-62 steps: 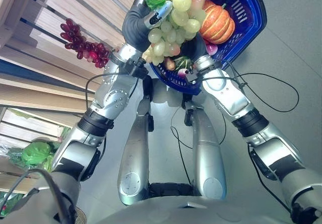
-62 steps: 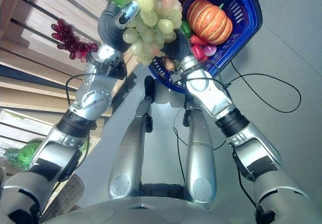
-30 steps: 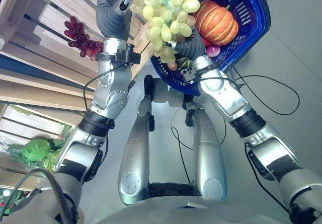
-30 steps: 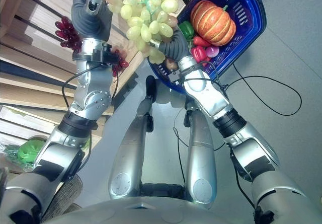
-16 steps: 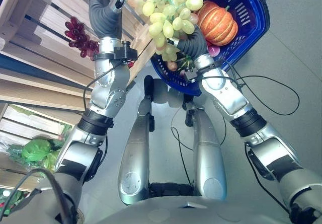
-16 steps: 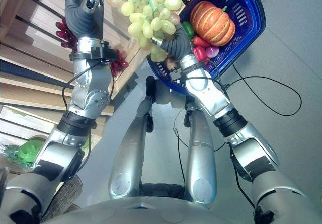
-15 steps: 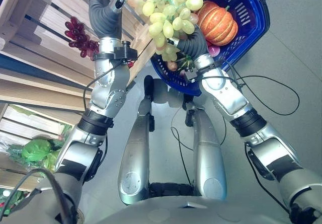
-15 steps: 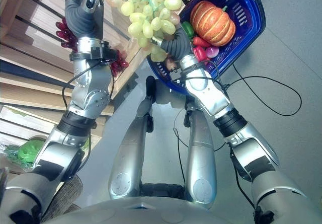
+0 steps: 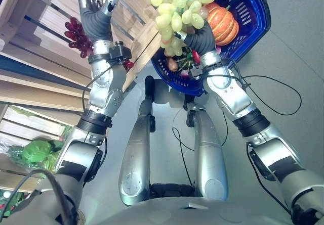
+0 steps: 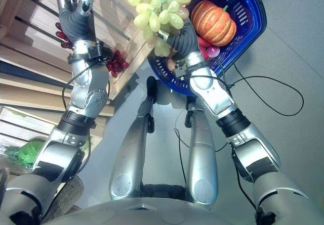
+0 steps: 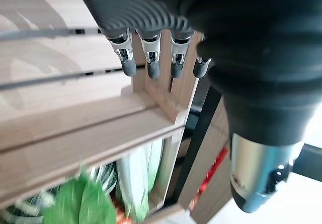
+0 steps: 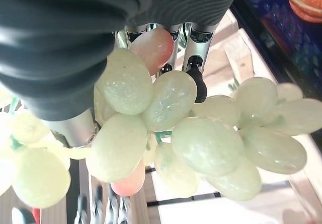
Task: Pick up fruits and vegetables into the basket
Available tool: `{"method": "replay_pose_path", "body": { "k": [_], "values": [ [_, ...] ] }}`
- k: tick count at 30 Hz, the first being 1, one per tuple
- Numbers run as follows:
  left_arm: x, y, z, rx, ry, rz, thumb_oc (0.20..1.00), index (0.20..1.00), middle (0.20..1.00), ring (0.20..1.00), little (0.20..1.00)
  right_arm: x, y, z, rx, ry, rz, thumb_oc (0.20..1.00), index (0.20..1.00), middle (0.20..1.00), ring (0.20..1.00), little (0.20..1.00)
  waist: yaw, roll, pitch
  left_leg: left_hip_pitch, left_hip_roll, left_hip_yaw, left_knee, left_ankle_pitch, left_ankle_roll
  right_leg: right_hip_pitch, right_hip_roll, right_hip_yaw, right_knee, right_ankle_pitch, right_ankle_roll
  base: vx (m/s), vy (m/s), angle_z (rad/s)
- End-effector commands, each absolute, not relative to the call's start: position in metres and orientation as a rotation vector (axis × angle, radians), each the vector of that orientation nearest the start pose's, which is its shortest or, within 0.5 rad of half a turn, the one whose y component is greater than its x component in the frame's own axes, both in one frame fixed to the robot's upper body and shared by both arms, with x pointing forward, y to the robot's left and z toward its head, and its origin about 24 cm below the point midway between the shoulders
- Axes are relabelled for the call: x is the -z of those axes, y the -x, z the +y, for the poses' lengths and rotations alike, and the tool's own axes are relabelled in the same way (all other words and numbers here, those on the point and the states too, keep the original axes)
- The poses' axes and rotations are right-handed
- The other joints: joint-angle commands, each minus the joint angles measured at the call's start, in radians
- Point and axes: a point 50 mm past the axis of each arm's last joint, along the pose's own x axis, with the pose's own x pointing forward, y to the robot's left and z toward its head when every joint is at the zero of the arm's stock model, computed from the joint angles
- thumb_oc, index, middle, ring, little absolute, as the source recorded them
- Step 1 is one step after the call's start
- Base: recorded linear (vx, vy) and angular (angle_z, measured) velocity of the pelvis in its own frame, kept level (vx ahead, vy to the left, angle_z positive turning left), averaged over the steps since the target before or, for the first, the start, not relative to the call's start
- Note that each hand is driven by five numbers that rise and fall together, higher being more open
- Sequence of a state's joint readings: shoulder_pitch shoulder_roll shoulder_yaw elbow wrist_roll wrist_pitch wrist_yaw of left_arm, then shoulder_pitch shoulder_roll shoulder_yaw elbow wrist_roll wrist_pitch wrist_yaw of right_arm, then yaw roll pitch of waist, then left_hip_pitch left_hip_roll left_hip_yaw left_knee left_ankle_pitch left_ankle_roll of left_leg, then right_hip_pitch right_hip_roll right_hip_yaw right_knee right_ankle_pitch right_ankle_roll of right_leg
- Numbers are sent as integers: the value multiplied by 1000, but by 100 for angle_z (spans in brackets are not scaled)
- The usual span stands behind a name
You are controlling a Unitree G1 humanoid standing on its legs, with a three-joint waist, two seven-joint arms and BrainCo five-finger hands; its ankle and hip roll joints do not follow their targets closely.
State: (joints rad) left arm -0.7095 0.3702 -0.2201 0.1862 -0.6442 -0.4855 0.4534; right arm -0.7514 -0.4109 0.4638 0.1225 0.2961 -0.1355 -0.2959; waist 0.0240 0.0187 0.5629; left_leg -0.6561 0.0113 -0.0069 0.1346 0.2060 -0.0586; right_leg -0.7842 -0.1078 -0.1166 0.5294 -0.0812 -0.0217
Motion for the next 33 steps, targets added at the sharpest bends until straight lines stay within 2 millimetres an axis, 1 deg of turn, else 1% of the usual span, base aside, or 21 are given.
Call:
{"method": "replay_pose_path", "body": {
  "k": [1, 4, 9, 13, 15, 17, 19, 21, 22, 23, 27, 28, 29, 31, 33],
  "values": [
    [-248, -328, 174, -183, 436, -909, 1000, 1000, 1000, 1000, 1000, -237, -325, -90, -225, 31, -748, 200, 200, 200, 200, 200, -28, 30, -43, -14, -46, 42, 136, -159, 8, 97, -5, -34, -219, 95, 90, 0, 0, 0],
    [-245, -330, 179, -224, 425, -901, 1000, 1000, 1000, 1000, 1000, -232, -328, -98, -170, 11, -728, 200, 200, 200, 200, 200, -32, 30, -43, -14, -44, 44, 135, -160, 7, 94, -3, -31, -217, 93, 90, 4, 9, -2],
    [-233, -337, 192, -299, 401, -862, 1000, 1000, 1000, 1000, 1000, -218, -339, -118, -64, -22, -650, 200, 200, 200, 200, 200, -41, 30, -43, -15, -41, 47, 141, -165, 4, 88, 0, -25, -208, 88, 90, 8, 15, -3],
    [-228, -341, 196, -347, 336, -842, 1000, 1000, 1000, 1000, 1000, -209, -348, -131, 6, -5, -591, 200, 200, 200, 200, 200, -41, 35, -43, -16, -39, 50, 139, -165, 1, 85, 0, -23, -207, 86, 90, 0, 14, -3],
    [-225, -346, 199, -384, 242, -817, 1000, 1000, 1000, 1000, 1000, -201, -357, -144, 68, 28, -528, 200, 200, 200, 200, 200, -40, 38, -43, -16, -37, 50, 140, -166, -1, 83, 0, -23, -204, 84, 91, 0, 0, 0],
    [-223, -351, 202, -431, 89, -793, 1000, 1000, 1000, 1000, 1000, -193, -367, -156, 108, 75, -472, 200, 200, 200, 200, 200, -37, 43, -43, -19, -36, 51, 142, -166, -3, 80, -1, -25, -202, 83, 90, 0, 0, 0],
    [-224, -357, 205, -470, -61, -772, 1000, 1000, 1000, 1000, 1000, -189, -375, -166, 146, 124, -409, 200, 200, 200, 200, 200, -35, 49, -43, -21, -36, 52, 142, -164, -5, 76, -2, -24, -200, 83, 90, 0, 0, 0],
    [-229, -363, 213, -504, -177, -748, 1000, 1000, 1000, 1000, 1000, -187, -383, -179, 163, 187, -352, 200, 200, 200, 200, 200, -32, 58, -43, -21, -35, 54, 143, -163, -8, 71, -5, -26, -196, 82, 90, 0, 36, -2],
    [-232, -366, 218, -516, -221, -727, 1000, 1000, 1000, 1000, 1000, -187, -387, -184, 174, 208, -318, 200, 200, 200, 200, 200, -31, 64, -43, -22, -35, 55, 143, -160, -11, 68, -6, -26, -196, 82, 90, -10, 56, -3],
    [-237, -370, 225, -529, -297, -713, 1000, 1000, 1000, 1000, 1000, -187, -394, -195, 189, 241, -269, 200, 200, 200, 200, 200, -28, 73, -43, -25, -35, 58, 144, -157, -13, 61, -9, -27, -193, 82, 89, -13, 57, -3],
    [-249, -377, 230, -537, -510, -693, 1000, 1000, 1000, 1000, 1000, -195, -406, -215, 223, 353, -192, 200, 200, 200, 200, 200, -20, 99, -43, -43, -35, 60, 152, -151, -18, 39, -14, -26, -184, 82, 87, -11, 51, 0],
    [-252, -379, 232, -543, -568, -688, 1000, 1000, 1000, 1000, 1000, -195, -408, -219, 231, 387, -162, 200, 200, 200, 200, 200, -17, 105, -43, -46, -36, 61, 154, -150, -18, 35, -15, -25, -182, 81, 87, -9, 41, -5],
    [-253, -379, 232, -544, -588, -688, 1000, 1000, 1000, 1000, 1000, -195, -409, -219, 234, 400, -145, 200, 200, 200, 200, 200, -16, 107, -43, -47, -36, 61, 154, -150, -18, 33, -15, -25, -182, 81, 87, -4, 40, -5],
    [-257, -384, 234, -530, -746, -658, 1000, 1000, 1000, 1000, 1000, -197, -412, -230, 275, 447, -90, 200, 200, 200, 200, 200, -13, 120, -43, -56, -36, 63, 158, -149, -17, 21, -16, -22, -176, 79, 85, 4, 40, 1],
    [-257, -387, 235, -514, -821, -634, 1000, 1000, 1000, 1000, 1000, -200, -414, -234, 290, 478, -60, 200, 200, 200, 200, 200, -11, 129, -43, -63, -37, 64, 159, -147, -14, 12, -15, -21, -172, 78, 83, 3, 14, 2]
  ]
}}
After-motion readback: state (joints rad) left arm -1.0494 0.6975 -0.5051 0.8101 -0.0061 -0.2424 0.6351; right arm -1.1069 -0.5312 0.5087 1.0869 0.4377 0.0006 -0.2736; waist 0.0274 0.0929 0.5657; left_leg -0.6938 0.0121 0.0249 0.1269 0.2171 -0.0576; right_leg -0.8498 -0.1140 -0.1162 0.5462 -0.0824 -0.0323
